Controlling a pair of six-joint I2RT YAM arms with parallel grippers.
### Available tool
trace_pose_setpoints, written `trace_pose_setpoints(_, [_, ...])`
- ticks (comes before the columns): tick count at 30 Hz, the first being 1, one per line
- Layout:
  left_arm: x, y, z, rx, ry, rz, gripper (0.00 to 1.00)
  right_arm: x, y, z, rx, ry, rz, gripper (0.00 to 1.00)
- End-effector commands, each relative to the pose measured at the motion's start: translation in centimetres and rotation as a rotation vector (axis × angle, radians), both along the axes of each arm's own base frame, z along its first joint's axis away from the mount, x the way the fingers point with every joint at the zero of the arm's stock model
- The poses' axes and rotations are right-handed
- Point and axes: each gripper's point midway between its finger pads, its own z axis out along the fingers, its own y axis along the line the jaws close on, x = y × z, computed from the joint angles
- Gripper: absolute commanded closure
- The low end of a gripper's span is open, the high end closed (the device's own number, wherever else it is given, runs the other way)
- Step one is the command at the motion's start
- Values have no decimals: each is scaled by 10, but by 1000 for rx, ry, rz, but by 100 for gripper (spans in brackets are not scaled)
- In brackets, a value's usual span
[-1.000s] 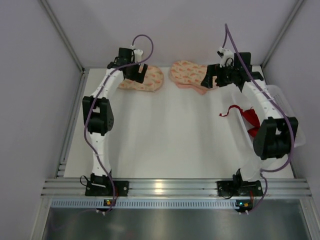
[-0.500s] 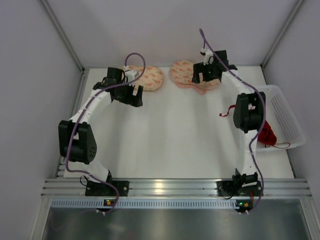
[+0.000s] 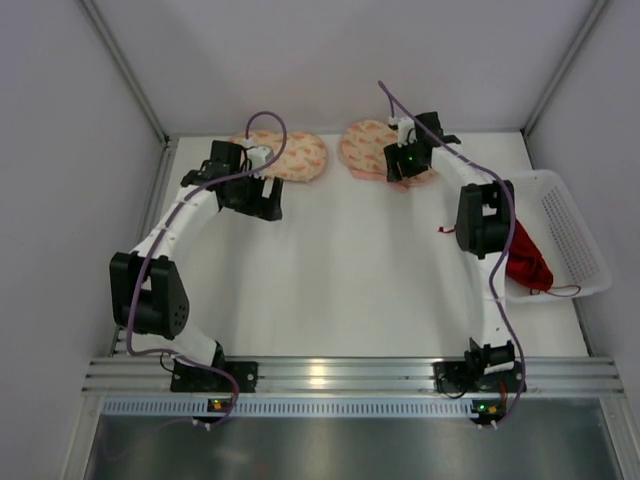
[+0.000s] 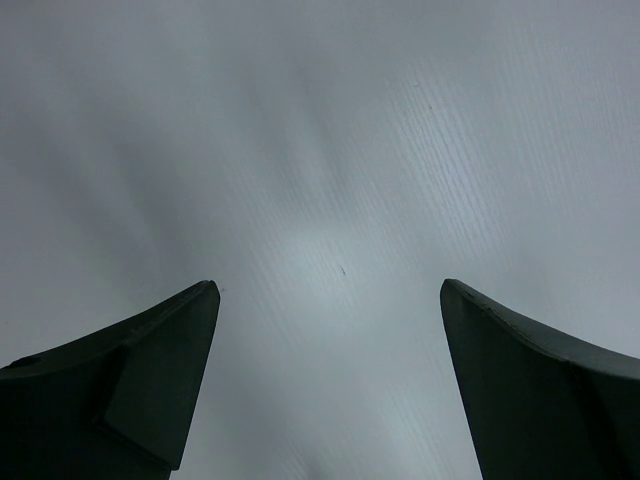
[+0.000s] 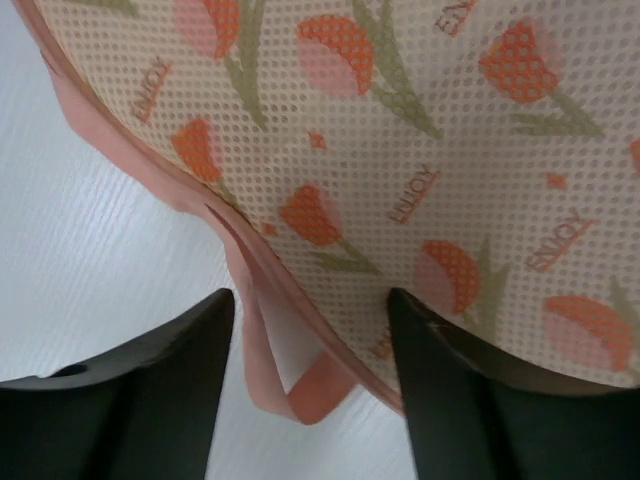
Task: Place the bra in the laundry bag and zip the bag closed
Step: Move the laundry bag to the center of the board.
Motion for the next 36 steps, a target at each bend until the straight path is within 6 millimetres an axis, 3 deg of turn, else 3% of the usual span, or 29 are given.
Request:
trace_pose_setpoints(1, [0,6,39,3,-88,23,2,-16,12,-2,-12,69,85,43])
trace_pose_setpoints(6, [-7,16,49,39,-113,40,2,-62,21,-12,45,230,147,68])
trace_pose_setpoints(8, [-12,17,52,43,-121,40,2,-79,30,4,89,239,174,75])
trace_pose_setpoints(9, [-14,18,52,44,-120,41,2,-100,31,-7,103,299,175,77])
trace_pose_setpoints(10, [-17,19,55,45,-126,43,2,-113,40,-3,121,313,196,79])
trace_pose_setpoints(11, [-20,19,51,46,-116,44,2,-122,49,15,156,287,223,79])
trace_pose_setpoints(12, [-22,20,50,48,-114,45,2,-146,52,4,164,343,229,79])
trace_pose_setpoints(13, [-26,21,51,45,-117,50,2,-160,67,20,187,323,273,79])
trace_pose_setpoints(14, [-31,22,44,47,-97,55,2,-169,76,22,204,324,283,79])
trace_pose_setpoints(15, [-34,21,42,42,-92,56,2,-191,79,12,213,373,290,79])
trace_pose_setpoints(17, [-43,22,38,36,-81,61,2,-219,100,22,261,399,344,79])
trace_pose_setpoints(18, [-46,22,37,34,-77,60,2,-237,104,17,281,455,340,79])
trace_pose_setpoints(22, [-59,23,37,25,-74,64,2,-290,138,35,370,553,436,63])
trace_pose_setpoints(25, [-65,24,38,23,-81,66,2,-294,150,59,383,497,460,54])
trace_pose_setpoints(30, [-72,26,37,18,-81,97,2,-259,144,92,290,276,391,49])
trace_pose_setpoints(32, [-72,28,40,12,-90,115,2,-252,143,93,207,200,356,48])
trace_pose_setpoints(36, [-69,31,47,18,-112,143,2,-257,157,85,90,138,347,49])
